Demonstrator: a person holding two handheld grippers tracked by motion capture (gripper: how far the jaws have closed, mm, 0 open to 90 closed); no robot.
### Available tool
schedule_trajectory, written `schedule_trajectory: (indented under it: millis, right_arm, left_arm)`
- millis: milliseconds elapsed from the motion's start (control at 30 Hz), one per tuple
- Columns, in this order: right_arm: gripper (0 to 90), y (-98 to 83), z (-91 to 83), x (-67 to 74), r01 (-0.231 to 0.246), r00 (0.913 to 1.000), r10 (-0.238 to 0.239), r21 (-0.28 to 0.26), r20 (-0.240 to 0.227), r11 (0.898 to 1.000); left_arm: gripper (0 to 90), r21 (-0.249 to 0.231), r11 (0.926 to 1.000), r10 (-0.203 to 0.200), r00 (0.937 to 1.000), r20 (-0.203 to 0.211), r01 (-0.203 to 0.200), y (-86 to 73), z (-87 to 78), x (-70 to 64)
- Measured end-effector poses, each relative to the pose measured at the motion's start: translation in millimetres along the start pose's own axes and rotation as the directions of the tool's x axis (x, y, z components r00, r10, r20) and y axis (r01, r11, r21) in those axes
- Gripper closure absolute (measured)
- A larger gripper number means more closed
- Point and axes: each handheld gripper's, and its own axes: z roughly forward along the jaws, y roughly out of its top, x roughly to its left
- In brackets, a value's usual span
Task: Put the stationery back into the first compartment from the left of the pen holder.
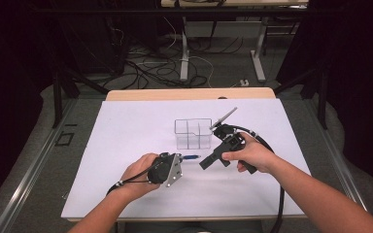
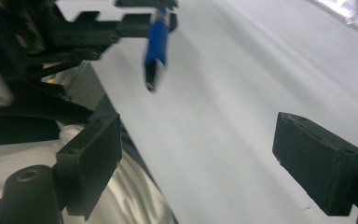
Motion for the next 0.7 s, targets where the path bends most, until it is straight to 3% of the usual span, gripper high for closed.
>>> schedule_trajectory:
  millis: [67,100,133,167,267,300,333,367,433,500,533,567,600,633,700]
  right_arm:
    - [15.3,-1.9,1.4,-0.2,-0.025,0.9997,0.025,-0.038,-0.007,0.999]
    - [15.2,-1.2,-1.2,-0.2,-0.021,0.9998,0.021,-0.003,0.008,1.000]
    - [15.2,-2.8,1.3,-0.5,-0.015,0.9998,0.016,-0.046,0.008,0.999]
    - [15.2,-1.9,-0.7,-2.3,0.013,0.9998,-0.013,-0.020,0.017,1.000]
    - [15.2,-2.7,-0.9,-3.6,0.010,0.9997,-0.009,-0.025,0.024,1.000]
    - [15.2,-4.0,1.6,-3.5,0.004,0.9996,-0.002,-0.064,0.028,0.998]
    - [15.2,-3.4,-0.2,-4.3,0.018,0.9989,-0.017,-0.030,0.043,0.999]
    - [15.2,-4.6,2.5,-4.4,0.021,0.9988,-0.018,-0.063,0.047,0.998]
    - [15.1,-4.1,1.2,-4.6,0.040,0.9976,-0.039,-0.026,0.058,0.999]
    - [15.1,-4.8,4.9,-4.5,0.047,0.9971,-0.043,-0.066,0.063,0.997]
    - [15.1,-3.7,2.5,-4.3,0.058,0.9961,-0.056,-0.031,0.068,0.998]
    - [15.1,-4.6,4.9,-4.0,0.063,0.9963,-0.059,-0.065,0.063,0.996]
    - [15.0,-4.3,4.4,-3.0,0.061,0.9960,-0.057,-0.052,0.069,0.997]
    - [15.1,-3.6,2.6,-2.6,0.070,0.9948,-0.068,-0.026,0.076,0.997]
    - [15.1,-4.4,5.5,-2.5,0.070,0.9947,-0.065,-0.061,0.079,0.996]
  left_arm:
    - [79.2,-0.019,0.9993,-0.033,0.9994,-0.010,0.033,-0.9,0.2,3.5]
    - [79.2,-0.017,0.9991,-0.039,0.9992,-0.014,0.038,-1.1,-0.4,5.5]
    - [79.2,-0.016,0.9987,-0.049,0.9987,-0.014,0.049,-1.3,-1.1,7.4]
    - [79.2,-0.023,0.9984,-0.052,0.9985,-0.016,0.052,-1.3,-1.4,10.3]
    - [79.2,-0.035,0.9950,-0.094,0.9955,-0.012,0.094,-1.1,-2.9,17.1]
    - [79.3,-0.041,0.9930,-0.112,0.9937,-0.012,0.111,-1.1,-3.5,19.6]
    - [79.3,-0.047,0.9907,-0.129,0.9916,-0.013,0.128,-1.0,-3.7,22.1]
    - [79.3,-0.053,0.9873,-0.151,0.9885,-0.011,0.150,-1.0,-3.9,24.2]
    - [79.3,-0.071,0.9790,-0.192,0.9813,-0.006,0.191,-1.1,-3.1,28.8]
    - [79.2,-0.075,0.9737,-0.216,0.9765,0.003,0.215,-1.1,-2.8,33.8]
    - [79.3,-0.086,0.9687,-0.233,0.9725,0.006,0.233,-1.0,-2.4,36.0]
    - [79.3,-0.092,0.9647,-0.247,0.9689,0.009,0.247,-0.8,-2.6,38.5]
    - [79.3,-0.097,0.9605,-0.261,0.9653,0.011,0.261,-0.6,-3.0,41.4]
    - [79.3,-0.103,0.9548,-0.279,0.9602,0.019,0.279,-0.5,-3.3,44.5]
    - [79.2,-0.117,0.9412,-0.316,0.9484,0.028,0.317,-0.1,-4.2,51.8]
